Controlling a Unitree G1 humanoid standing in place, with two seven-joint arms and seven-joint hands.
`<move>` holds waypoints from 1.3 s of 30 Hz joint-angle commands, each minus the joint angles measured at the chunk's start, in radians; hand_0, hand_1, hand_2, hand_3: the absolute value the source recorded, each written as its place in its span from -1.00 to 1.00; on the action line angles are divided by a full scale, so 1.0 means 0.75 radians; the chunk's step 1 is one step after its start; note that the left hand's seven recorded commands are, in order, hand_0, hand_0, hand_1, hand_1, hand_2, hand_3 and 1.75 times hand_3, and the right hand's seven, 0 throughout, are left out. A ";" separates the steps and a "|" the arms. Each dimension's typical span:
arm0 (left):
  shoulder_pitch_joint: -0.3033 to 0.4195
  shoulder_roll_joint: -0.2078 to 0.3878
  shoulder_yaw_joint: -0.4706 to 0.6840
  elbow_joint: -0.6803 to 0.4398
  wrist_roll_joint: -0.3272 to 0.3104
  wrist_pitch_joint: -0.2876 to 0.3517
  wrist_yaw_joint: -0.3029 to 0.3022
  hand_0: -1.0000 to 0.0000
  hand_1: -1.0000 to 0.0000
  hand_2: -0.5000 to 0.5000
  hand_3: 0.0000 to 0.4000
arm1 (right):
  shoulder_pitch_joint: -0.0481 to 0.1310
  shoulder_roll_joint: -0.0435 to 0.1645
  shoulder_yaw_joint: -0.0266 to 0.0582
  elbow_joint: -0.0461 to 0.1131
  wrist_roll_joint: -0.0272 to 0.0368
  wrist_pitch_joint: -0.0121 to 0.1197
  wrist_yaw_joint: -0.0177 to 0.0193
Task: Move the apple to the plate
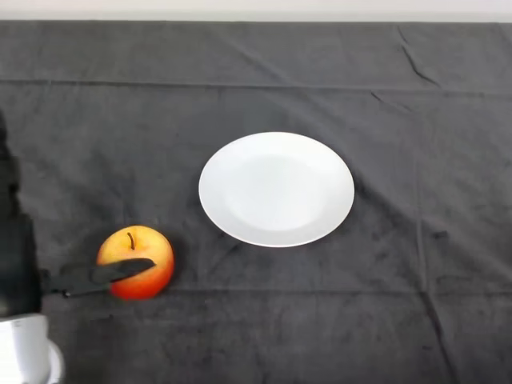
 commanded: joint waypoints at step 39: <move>-0.235 0.094 -0.400 0.224 0.092 0.432 -0.082 1.00 1.00 0.00 -1.00 | -0.002 -0.010 -0.009 -0.032 -0.0069 0.001 -0.0265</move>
